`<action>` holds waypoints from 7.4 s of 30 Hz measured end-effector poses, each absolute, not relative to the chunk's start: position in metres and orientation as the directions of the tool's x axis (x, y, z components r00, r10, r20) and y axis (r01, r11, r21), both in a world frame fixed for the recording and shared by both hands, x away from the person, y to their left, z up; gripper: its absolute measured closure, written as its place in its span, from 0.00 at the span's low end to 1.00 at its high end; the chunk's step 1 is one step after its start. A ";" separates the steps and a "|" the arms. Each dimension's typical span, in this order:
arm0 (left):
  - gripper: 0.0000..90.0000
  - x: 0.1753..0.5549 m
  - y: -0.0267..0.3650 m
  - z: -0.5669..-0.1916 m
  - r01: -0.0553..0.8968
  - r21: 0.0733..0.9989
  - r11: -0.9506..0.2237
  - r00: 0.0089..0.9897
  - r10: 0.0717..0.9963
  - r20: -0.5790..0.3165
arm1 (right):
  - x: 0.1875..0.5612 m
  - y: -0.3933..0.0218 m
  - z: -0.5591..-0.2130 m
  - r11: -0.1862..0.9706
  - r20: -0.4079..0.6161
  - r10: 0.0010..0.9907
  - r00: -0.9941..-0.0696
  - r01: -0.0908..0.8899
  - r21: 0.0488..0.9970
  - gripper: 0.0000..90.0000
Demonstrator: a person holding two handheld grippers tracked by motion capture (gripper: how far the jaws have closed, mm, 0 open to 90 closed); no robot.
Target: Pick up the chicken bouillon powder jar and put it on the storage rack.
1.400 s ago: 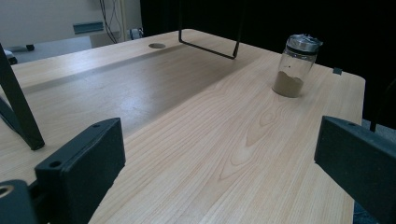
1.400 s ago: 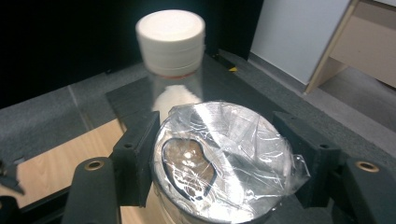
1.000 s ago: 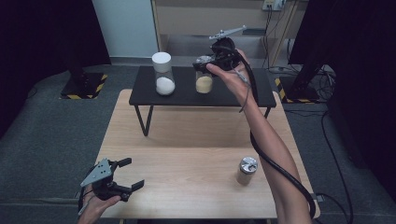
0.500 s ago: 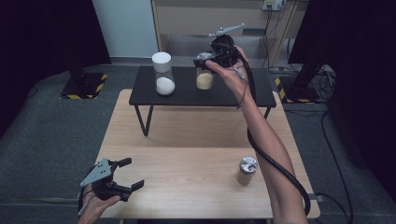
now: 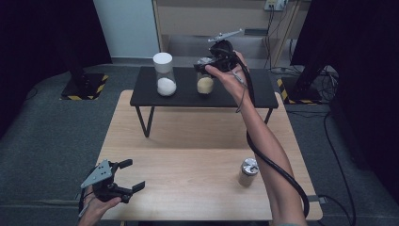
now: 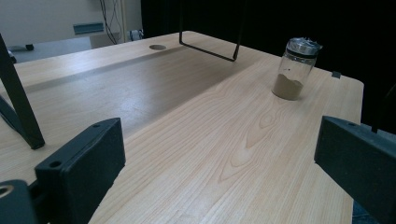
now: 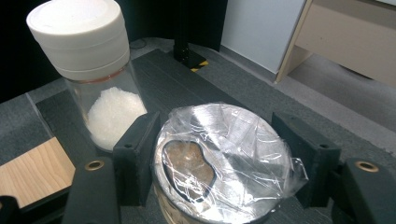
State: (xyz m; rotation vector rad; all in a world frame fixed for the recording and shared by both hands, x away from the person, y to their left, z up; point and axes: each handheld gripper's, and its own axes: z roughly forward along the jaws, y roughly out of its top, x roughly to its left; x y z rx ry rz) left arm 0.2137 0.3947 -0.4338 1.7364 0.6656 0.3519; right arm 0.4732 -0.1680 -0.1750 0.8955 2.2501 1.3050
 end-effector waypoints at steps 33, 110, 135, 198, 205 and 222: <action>0.01 0.214 0.395 -0.434 0.250 0.956 -0.154 0.791 0.601 -0.110 | 0.477 -0.169 -0.191 0.349 0.003 0.701 -0.713 0.346 0.871 0.39; 0.01 0.214 0.394 -0.433 0.251 0.954 -0.163 0.789 0.605 -0.104 | 0.383 -0.239 -0.169 0.205 -0.044 0.558 -0.828 0.086 0.975 0.08; 0.01 0.214 0.394 -0.433 0.251 0.955 -0.160 0.789 0.606 -0.106 | 0.327 -0.287 -0.202 0.199 -0.064 0.538 -0.841 0.053 0.979 0.08; 0.01 0.212 0.393 -0.432 0.249 0.955 -0.161 0.784 0.612 -0.101 | 0.176 -0.378 -0.315 0.263 -0.106 0.701 -0.706 0.118 0.958 0.07; 0.01 0.212 0.393 -0.433 0.247 0.956 -0.160 0.785 0.612 -0.100 | 0.175 -0.382 -0.334 0.252 -0.077 0.705 -0.704 0.147 0.957 0.06; 0.01 0.212 0.393 -0.432 0.243 0.956 -0.162 0.786 0.611 -0.096 | 0.170 -0.384 -0.366 0.251 -0.042 0.717 -0.696 0.201 0.947 0.06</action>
